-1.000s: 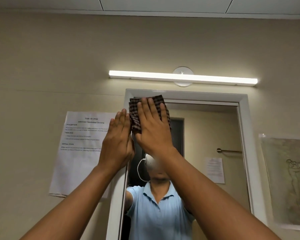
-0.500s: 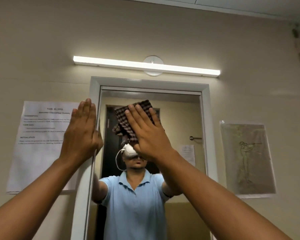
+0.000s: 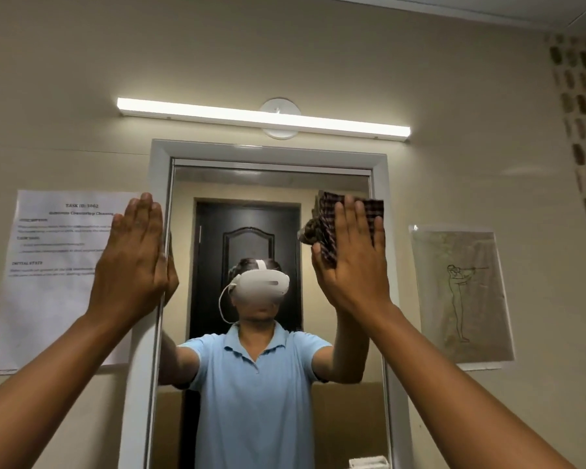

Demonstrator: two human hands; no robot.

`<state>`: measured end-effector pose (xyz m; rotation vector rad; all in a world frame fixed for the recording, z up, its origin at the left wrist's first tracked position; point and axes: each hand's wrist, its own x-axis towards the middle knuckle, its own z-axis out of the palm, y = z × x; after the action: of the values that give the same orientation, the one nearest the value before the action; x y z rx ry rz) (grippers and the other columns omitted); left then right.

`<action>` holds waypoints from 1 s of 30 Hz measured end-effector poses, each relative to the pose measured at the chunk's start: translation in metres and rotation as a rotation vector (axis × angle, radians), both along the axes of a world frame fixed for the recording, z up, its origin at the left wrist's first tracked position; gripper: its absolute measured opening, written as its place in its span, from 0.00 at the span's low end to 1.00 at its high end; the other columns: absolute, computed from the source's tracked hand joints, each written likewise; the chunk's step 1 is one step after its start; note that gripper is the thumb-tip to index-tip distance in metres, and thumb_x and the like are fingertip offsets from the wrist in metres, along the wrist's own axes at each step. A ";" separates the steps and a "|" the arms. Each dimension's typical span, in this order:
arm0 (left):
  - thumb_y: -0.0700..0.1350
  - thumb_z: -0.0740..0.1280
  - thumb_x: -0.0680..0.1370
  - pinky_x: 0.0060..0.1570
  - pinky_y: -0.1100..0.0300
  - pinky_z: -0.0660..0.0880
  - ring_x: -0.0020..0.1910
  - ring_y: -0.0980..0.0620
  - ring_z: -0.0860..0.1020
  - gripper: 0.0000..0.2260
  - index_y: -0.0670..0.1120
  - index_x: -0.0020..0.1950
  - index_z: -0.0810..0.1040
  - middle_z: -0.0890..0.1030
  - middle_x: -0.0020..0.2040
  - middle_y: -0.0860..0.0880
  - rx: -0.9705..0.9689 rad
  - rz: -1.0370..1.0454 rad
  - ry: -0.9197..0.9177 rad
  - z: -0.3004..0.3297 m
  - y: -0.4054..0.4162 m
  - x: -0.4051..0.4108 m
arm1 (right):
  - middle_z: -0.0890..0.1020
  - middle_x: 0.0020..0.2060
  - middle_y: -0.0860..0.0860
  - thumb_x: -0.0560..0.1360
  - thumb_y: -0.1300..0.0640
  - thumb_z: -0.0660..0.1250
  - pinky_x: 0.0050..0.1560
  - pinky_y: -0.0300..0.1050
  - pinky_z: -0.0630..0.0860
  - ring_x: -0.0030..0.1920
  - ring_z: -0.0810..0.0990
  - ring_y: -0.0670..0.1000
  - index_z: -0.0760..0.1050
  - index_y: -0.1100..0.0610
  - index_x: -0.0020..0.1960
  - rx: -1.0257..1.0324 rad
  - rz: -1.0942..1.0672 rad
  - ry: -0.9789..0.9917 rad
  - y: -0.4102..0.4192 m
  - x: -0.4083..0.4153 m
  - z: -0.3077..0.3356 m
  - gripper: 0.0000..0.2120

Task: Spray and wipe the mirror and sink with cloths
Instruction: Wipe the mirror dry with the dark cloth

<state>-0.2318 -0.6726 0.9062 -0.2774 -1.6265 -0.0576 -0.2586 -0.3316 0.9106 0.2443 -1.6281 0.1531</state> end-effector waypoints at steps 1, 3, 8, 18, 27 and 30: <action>0.48 0.49 0.78 0.79 0.47 0.48 0.81 0.46 0.47 0.31 0.40 0.80 0.49 0.51 0.81 0.41 -0.006 0.008 -0.005 -0.003 0.000 0.001 | 0.46 0.81 0.52 0.81 0.36 0.45 0.79 0.59 0.46 0.81 0.43 0.51 0.44 0.54 0.81 -0.012 0.002 0.000 -0.001 -0.001 -0.012 0.35; 0.48 0.49 0.78 0.78 0.46 0.50 0.81 0.45 0.48 0.31 0.40 0.80 0.49 0.51 0.81 0.41 -0.011 0.012 -0.012 -0.009 0.001 0.002 | 0.46 0.81 0.52 0.81 0.37 0.47 0.79 0.60 0.47 0.81 0.44 0.52 0.44 0.54 0.81 -0.051 -0.017 -0.001 -0.007 -0.002 -0.038 0.35; 0.46 0.50 0.76 0.79 0.47 0.49 0.80 0.45 0.50 0.31 0.38 0.80 0.51 0.53 0.81 0.40 0.006 -0.011 -0.025 -0.019 0.004 0.007 | 0.47 0.81 0.56 0.80 0.38 0.46 0.78 0.61 0.46 0.81 0.45 0.56 0.45 0.58 0.81 -0.084 -0.081 -0.013 -0.037 0.001 -0.064 0.36; 0.42 0.53 0.75 0.78 0.44 0.52 0.80 0.44 0.50 0.32 0.38 0.79 0.52 0.52 0.80 0.40 0.015 -0.052 -0.050 -0.023 0.005 0.012 | 0.42 0.80 0.57 0.79 0.39 0.54 0.77 0.58 0.35 0.80 0.39 0.56 0.40 0.57 0.81 0.155 -0.033 -0.056 -0.149 0.014 0.045 0.40; 0.42 0.55 0.81 0.78 0.46 0.52 0.81 0.48 0.50 0.28 0.41 0.80 0.52 0.53 0.81 0.43 0.028 -0.135 -0.048 -0.037 -0.007 0.011 | 0.48 0.81 0.57 0.80 0.41 0.50 0.78 0.58 0.38 0.80 0.43 0.55 0.46 0.59 0.81 0.361 0.052 0.009 -0.208 0.014 -0.004 0.36; 0.43 0.52 0.81 0.79 0.46 0.51 0.81 0.49 0.49 0.28 0.42 0.80 0.50 0.52 0.81 0.44 0.044 -0.153 -0.069 -0.048 -0.015 0.011 | 0.50 0.81 0.57 0.79 0.44 0.51 0.78 0.58 0.39 0.81 0.44 0.55 0.49 0.59 0.81 0.414 0.044 0.037 -0.206 0.015 -0.037 0.35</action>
<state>-0.2211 -0.6875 0.8583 -0.3696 -1.6682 -0.2214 -0.2437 -0.5374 0.8738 0.5961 -1.6074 -0.1581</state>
